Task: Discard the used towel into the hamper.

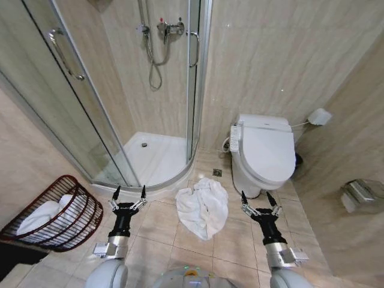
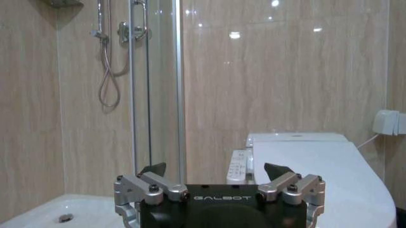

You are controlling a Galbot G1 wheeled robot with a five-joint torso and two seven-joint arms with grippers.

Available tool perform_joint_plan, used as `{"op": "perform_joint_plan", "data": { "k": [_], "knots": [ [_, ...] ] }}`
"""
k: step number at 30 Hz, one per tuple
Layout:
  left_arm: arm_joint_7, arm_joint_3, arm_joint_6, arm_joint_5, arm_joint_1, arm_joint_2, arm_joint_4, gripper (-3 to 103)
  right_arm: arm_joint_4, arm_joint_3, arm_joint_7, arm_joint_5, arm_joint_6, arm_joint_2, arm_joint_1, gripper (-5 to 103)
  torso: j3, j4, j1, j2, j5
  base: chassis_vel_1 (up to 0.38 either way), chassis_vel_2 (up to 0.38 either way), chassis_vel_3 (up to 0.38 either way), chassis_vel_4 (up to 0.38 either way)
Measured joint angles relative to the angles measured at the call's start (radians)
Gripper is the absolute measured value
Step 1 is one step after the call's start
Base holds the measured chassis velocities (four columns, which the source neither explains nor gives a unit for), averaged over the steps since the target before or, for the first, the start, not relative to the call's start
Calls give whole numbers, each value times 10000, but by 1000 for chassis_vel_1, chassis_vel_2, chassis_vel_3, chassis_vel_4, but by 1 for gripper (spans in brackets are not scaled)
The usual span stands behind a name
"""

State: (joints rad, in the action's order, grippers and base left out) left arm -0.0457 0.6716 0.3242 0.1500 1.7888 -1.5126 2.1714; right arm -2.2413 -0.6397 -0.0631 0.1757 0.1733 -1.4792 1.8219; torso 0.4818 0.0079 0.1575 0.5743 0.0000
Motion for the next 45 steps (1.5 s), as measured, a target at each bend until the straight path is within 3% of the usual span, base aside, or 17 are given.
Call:
{"op": "perform_joint_plan", "data": {
  "k": [45],
  "knots": [
    [-196,-74,-7,168,-64,92,-524,100,363,-8,99,-290,151,-99,-34,100,-1121,0,-713,-1838,0,0,0,0,0]
  ]
}}
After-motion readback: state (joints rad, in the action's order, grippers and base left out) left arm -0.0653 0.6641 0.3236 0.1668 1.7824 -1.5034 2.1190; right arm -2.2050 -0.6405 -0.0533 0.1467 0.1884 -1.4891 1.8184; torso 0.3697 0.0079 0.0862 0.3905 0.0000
